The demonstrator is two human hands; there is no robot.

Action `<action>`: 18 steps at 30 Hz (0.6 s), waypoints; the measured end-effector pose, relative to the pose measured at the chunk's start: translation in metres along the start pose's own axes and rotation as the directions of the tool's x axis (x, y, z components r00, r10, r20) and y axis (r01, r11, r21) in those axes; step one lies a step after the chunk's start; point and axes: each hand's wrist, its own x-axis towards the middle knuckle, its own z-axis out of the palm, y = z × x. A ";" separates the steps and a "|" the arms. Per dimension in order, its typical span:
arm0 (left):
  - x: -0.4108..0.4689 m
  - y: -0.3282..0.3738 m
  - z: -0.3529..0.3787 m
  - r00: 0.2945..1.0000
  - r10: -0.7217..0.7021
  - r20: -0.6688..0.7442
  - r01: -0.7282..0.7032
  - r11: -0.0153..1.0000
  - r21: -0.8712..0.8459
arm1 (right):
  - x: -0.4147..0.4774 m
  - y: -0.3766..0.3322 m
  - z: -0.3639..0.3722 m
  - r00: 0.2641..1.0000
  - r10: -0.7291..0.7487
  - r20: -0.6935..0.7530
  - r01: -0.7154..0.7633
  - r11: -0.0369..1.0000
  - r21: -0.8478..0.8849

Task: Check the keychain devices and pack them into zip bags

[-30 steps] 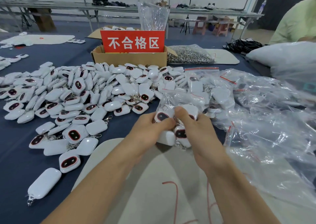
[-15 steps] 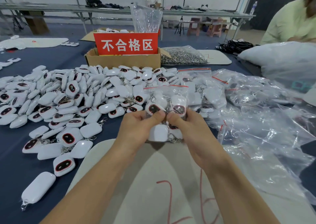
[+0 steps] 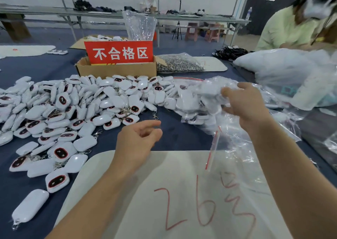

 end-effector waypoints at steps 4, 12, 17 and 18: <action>-0.005 -0.003 0.004 0.996 0.085 0.007 -0.085 0.981 0.177 | -0.038 0.024 -0.004 0.987 -0.138 0.080 0.158 0.915 -0.370; -0.016 0.000 0.016 0.975 0.195 0.102 -0.220 0.854 0.472 | -0.091 0.058 -0.026 0.941 -0.212 0.265 0.339 0.632 -0.697; -0.017 0.000 0.019 0.980 0.168 0.104 -0.197 0.846 0.495 | -0.095 0.065 -0.018 0.908 -0.217 0.359 0.418 0.521 -0.744; -0.017 0.000 0.019 0.981 0.165 0.103 -0.194 0.853 0.484 | -0.095 0.067 -0.012 0.899 -0.285 0.334 0.439 0.586 -0.681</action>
